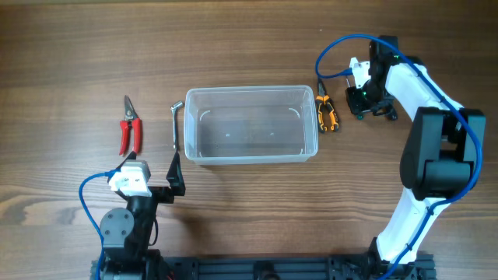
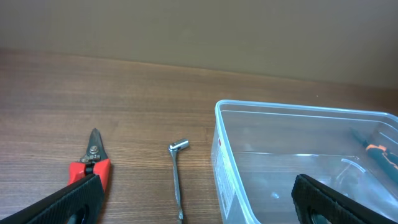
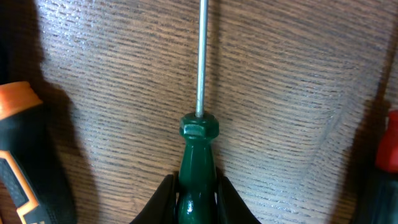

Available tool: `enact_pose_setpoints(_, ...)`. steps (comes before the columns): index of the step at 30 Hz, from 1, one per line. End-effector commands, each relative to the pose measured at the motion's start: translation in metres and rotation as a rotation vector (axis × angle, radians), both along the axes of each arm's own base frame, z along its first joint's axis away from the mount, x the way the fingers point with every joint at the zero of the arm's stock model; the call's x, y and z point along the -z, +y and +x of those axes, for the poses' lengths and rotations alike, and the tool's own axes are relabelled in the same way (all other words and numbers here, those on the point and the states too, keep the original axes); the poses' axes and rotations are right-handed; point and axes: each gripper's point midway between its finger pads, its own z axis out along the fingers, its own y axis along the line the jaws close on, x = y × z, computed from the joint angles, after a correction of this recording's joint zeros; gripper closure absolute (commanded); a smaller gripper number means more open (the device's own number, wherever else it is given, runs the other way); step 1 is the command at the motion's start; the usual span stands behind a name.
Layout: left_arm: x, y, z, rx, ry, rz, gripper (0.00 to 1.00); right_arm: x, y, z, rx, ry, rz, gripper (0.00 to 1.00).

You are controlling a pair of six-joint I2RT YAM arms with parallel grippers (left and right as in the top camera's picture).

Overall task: Pack container
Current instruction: 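Lower the right gripper and close it on the green screwdriver handle, then lift the green screwdriver and carry it over the container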

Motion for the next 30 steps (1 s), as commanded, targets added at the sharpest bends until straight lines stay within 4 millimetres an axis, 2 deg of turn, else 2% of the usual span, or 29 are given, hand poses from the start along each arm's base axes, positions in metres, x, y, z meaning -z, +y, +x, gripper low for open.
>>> enact_pose_setpoints(1,0.001,-0.001,0.0,0.011,-0.006,0.017,0.0,-0.003,-0.001,0.013,0.03,-0.02,-0.009,0.96)
enact_pose_setpoints(10,0.001,-0.001,0.0,0.011,-0.006,0.017,0.0,-0.039,-0.002,0.037,0.045,-0.118,-0.005,0.96)
enact_pose_setpoints(16,0.001,-0.001,0.0,0.011,-0.006,0.017,0.0,-0.073,-0.002,0.05,0.044,-0.189,-0.006,0.96)
enact_pose_setpoints(22,0.001,-0.001,0.0,0.011,-0.006,0.017,0.0,-0.125,0.0,0.06,0.04,-0.306,0.002,0.96)
enact_pose_setpoints(26,0.001,-0.001,0.0,0.011,-0.006,0.017,0.0,-0.161,0.01,0.061,0.015,-0.395,0.059,0.96)
enact_pose_setpoints(30,0.001,-0.001,0.0,0.011,-0.006,0.017,0.0,-0.197,0.028,0.054,-0.073,-0.471,0.134,0.96)
